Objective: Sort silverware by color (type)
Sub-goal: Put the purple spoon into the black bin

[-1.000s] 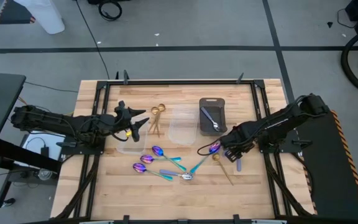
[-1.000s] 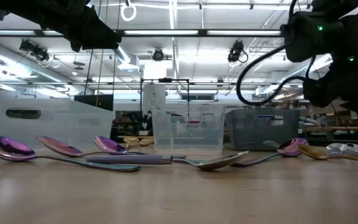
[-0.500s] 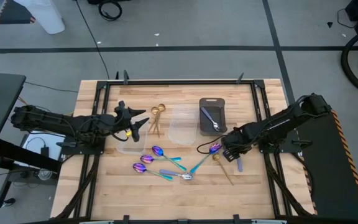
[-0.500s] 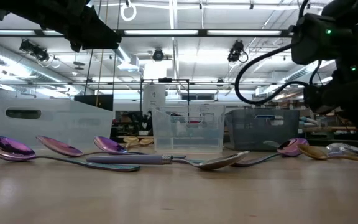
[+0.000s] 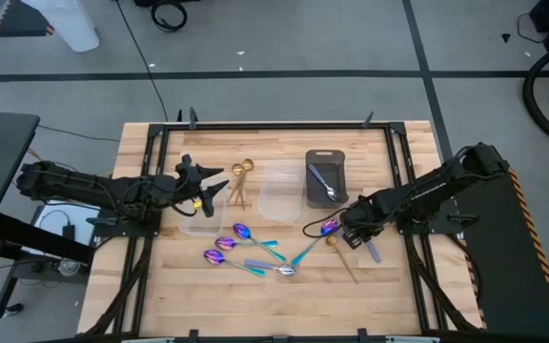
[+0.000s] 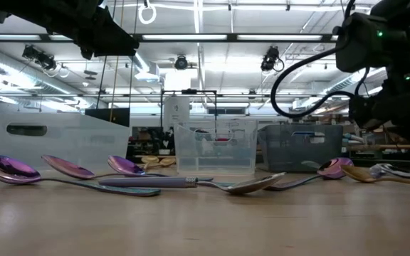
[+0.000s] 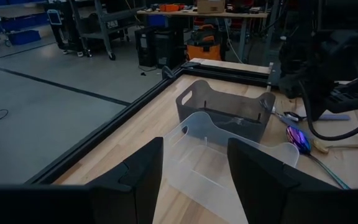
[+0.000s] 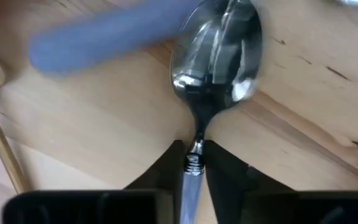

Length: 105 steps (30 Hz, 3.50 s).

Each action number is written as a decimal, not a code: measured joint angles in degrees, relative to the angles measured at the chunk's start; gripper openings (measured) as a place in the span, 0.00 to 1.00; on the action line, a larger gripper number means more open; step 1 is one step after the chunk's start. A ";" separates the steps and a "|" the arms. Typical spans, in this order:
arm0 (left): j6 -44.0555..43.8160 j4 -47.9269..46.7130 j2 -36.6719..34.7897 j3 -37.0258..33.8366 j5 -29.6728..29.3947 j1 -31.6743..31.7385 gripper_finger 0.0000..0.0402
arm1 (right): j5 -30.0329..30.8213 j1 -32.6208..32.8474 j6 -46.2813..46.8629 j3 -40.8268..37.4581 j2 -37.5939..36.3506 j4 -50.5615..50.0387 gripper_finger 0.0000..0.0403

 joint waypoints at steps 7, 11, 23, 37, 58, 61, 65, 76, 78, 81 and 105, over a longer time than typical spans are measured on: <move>0.01 -0.02 0.00 0.00 0.01 0.00 0.47 | -1.62 0.18 -0.43 -0.37 -2.13 1.01 0.12; 0.01 -0.04 0.01 0.00 0.01 0.00 0.47 | -1.91 0.22 -0.51 -0.24 -4.36 1.21 0.12; -0.10 -0.02 0.02 0.00 0.01 0.00 0.47 | -1.91 0.19 0.03 -0.22 -10.68 0.79 0.13; -0.12 -0.02 0.00 0.00 -0.01 0.00 0.47 | -1.50 0.15 -0.40 -0.13 -18.21 1.16 0.13; -0.15 -0.02 0.01 0.00 -0.01 0.00 0.47 | 3.32 -1.25 -6.01 -0.11 -28.40 10.39 0.13; -0.18 -0.02 0.00 0.00 0.01 0.00 0.47 | 3.49 -2.04 -7.45 -0.11 -28.42 12.60 0.13; -0.39 0.00 0.00 0.00 -0.01 0.00 0.47 | 3.31 -3.01 -9.26 -0.10 -28.41 15.43 0.13; -0.43 0.02 0.00 0.00 0.01 0.00 0.47 | 0.64 -6.08 -12.58 -0.09 -28.51 24.95 0.13; -0.45 0.01 0.00 0.00 0.01 0.02 0.47 | -0.03 -6.80 -12.81 -0.09 -28.86 26.77 0.13; -0.47 0.01 0.00 0.00 -0.01 0.01 0.47 | -0.82 -8.00 -13.02 -0.09 -29.99 28.33 0.13; -0.43 0.07 0.00 0.00 -0.01 0.00 0.47 | 10.91 -17.15 -24.97 23.32 -27.73 0.45 0.13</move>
